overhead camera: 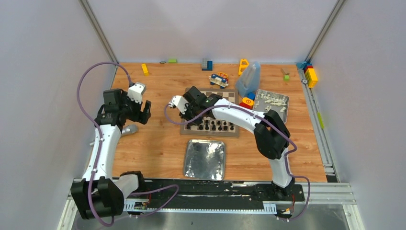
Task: Set up the chess pieces on the board
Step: Place the chess piece on the chessboard.
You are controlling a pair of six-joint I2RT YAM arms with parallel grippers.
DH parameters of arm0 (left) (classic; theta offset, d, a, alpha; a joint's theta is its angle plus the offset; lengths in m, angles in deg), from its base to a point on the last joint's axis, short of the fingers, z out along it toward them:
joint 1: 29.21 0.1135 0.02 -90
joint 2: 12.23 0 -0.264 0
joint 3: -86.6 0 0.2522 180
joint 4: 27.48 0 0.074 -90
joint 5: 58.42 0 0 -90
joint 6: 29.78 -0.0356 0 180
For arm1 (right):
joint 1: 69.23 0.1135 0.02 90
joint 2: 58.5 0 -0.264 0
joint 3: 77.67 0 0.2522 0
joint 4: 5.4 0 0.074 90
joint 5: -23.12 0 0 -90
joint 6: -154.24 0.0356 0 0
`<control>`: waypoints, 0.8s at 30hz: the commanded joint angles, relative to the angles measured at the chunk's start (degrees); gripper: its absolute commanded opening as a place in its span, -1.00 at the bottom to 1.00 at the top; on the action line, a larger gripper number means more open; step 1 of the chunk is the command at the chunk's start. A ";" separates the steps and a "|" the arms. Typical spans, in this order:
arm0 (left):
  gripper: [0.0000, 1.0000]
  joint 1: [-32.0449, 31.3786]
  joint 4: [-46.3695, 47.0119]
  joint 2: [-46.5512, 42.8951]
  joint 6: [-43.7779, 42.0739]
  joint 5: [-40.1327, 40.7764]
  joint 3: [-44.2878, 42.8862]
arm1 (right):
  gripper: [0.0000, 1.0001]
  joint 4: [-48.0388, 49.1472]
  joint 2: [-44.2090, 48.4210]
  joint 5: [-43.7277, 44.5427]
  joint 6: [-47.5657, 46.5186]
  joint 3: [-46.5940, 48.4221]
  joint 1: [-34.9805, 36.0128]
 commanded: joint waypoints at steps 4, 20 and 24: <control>0.76 0.93 -0.31 -1.54 0.90 -3.22 -1.40 | -0.99 -1.15 -0.11 6.37 -3.09 0.90 0.91; 0.78 0.95 0.07 -1.29 0.98 -2.66 -1.63 | -0.97 -2.54 -2.00 9.78 -5.94 -0.60 2.34; 0.78 0.92 0.08 -1.27 0.91 -2.74 -1.55 | -0.97 -2.99 -3.04 10.19 -6.00 0.17 2.41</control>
